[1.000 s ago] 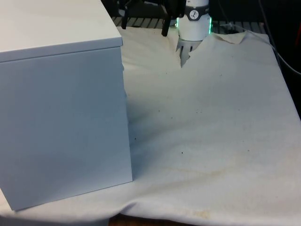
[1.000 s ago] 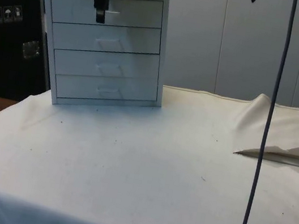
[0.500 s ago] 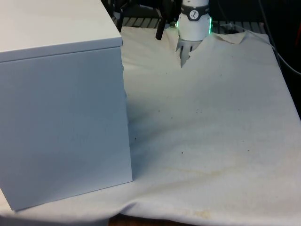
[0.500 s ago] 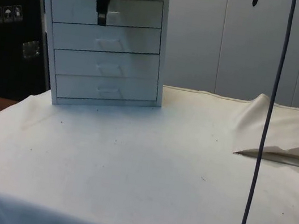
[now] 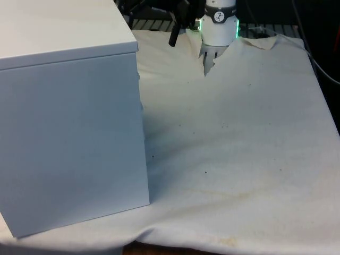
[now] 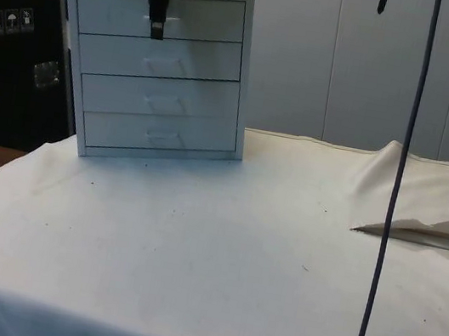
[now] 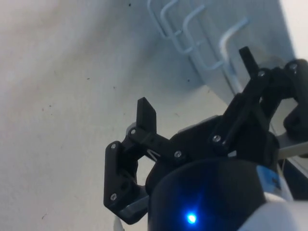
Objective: Open the drawer, then close it.
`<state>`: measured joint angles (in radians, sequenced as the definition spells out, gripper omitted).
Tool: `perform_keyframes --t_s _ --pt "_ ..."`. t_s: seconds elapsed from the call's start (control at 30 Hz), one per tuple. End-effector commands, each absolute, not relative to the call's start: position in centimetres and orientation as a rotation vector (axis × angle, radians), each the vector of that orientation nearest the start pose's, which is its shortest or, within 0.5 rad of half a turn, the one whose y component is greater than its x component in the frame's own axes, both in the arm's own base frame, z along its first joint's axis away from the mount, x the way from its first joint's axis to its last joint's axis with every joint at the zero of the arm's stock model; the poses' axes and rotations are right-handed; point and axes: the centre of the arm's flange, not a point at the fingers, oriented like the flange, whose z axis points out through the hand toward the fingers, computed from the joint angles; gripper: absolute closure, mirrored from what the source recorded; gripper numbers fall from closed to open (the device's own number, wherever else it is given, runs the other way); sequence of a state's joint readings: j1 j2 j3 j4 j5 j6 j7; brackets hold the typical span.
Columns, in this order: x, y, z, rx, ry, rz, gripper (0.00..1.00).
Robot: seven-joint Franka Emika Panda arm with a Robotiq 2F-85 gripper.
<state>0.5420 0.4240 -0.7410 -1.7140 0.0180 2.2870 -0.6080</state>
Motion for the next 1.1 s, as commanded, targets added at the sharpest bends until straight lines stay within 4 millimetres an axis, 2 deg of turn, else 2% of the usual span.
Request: perform_keyframes --t_s 0.0,0.33,0.37,0.5,0.6,0.63,1.07 --pt "66.6 -7.8 42.6 -3.383 -0.838 -0.234 0.0" --pt "66.6 -7.8 42.5 -3.388 -0.849 -0.225 0.0" --pt "66.7 -7.8 41.8 -3.394 -0.865 -0.222 0.0" --pt "66.8 -7.6 41.0 -3.397 -0.879 -0.214 0.0" --pt "66.8 -7.3 41.8 -3.395 -0.88 -0.207 0.0" --pt "66.9 -7.2 41.2 -3.403 -0.889 -0.21 0.0" --pt "66.8 -5.6 41.6 -3.46 -0.916 -0.192 0.0"
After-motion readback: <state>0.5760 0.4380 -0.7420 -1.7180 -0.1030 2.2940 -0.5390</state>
